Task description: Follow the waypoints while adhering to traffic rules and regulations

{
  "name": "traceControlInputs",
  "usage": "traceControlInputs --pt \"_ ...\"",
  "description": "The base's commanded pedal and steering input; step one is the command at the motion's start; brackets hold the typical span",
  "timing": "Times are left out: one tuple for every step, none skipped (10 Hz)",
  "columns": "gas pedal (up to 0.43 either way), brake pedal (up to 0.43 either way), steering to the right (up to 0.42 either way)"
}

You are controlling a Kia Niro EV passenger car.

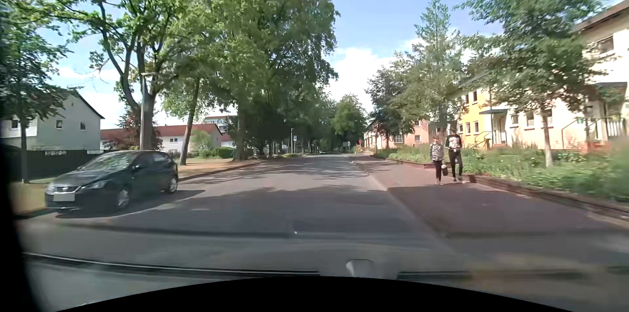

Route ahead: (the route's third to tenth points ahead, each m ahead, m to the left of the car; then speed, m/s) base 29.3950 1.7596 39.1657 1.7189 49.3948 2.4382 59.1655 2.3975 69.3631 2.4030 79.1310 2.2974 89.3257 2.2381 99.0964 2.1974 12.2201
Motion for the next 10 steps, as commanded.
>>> traceControlInputs --pt "0.118 0.006 0.004" --pt "0.118 0.006 0.004" --pt "0.118 0.006 0.004" --pt "0.118 0.006 0.004" --pt "0.118 0.006 0.004" --pt "0.138 0.006 0.004" --pt "0.138 0.006 0.004" --pt "0.138 0.006 0.003" --pt "0.138 0.006 0.003" --pt "0.138 0.006 0.004"
